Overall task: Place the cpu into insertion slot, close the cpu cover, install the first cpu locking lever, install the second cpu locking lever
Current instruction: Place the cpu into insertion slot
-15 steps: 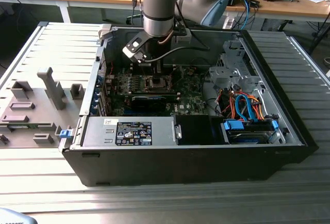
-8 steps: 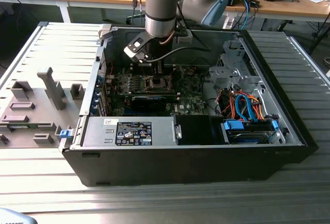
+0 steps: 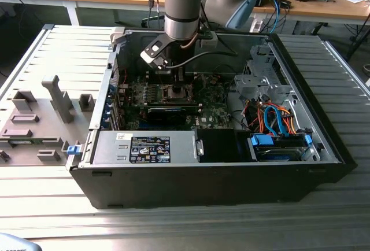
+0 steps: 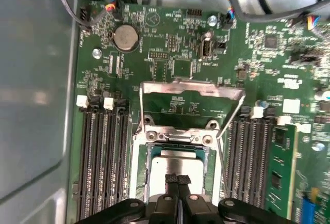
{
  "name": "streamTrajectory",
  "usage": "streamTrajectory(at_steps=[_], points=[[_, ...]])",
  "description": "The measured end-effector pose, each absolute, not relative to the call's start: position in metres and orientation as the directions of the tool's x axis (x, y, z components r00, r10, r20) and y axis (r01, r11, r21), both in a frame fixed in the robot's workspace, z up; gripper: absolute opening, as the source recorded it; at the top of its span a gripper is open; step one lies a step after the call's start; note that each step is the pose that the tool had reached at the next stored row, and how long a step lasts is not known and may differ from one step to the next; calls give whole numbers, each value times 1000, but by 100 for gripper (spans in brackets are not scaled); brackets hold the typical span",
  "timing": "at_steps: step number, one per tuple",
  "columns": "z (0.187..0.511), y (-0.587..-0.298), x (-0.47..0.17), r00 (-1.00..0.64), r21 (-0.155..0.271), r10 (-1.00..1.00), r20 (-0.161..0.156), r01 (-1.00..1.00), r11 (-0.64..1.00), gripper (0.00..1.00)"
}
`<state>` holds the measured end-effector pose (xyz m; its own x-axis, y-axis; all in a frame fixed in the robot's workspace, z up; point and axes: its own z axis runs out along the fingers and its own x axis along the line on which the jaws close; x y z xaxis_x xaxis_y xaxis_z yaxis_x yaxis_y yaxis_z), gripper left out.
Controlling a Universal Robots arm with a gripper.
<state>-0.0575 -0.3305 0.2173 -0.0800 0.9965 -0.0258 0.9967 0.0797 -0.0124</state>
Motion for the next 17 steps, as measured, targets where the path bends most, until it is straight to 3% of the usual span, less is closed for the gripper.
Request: streamTrajectory(at_steps=[17], points=[[279, -331, -45, -81, -32, 997, -21, 996, 80, 11]])
